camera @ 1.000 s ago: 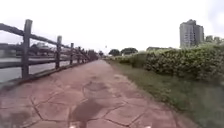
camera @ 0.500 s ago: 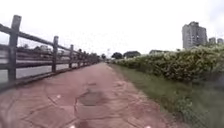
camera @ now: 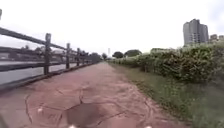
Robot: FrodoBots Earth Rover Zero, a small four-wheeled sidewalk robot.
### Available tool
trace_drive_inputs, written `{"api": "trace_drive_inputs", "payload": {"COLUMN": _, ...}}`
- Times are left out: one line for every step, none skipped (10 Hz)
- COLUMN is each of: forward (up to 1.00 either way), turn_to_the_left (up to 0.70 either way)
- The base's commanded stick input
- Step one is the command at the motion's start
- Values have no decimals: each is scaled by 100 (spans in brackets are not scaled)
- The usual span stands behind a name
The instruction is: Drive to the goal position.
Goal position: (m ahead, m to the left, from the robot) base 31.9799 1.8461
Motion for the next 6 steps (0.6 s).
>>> {"api": "trace_drive_inputs", "payload": {"forward": 100, "turn_to_the_left": 2}}
{"api": "trace_drive_inputs", "payload": {"forward": 100, "turn_to_the_left": 2}}
{"api": "trace_drive_inputs", "payload": {"forward": 100, "turn_to_the_left": 2}}
{"api": "trace_drive_inputs", "payload": {"forward": 100, "turn_to_the_left": 2}}
{"api": "trace_drive_inputs", "payload": {"forward": 100, "turn_to_the_left": 2}}
{"api": "trace_drive_inputs", "payload": {"forward": 100, "turn_to_the_left": 2}}
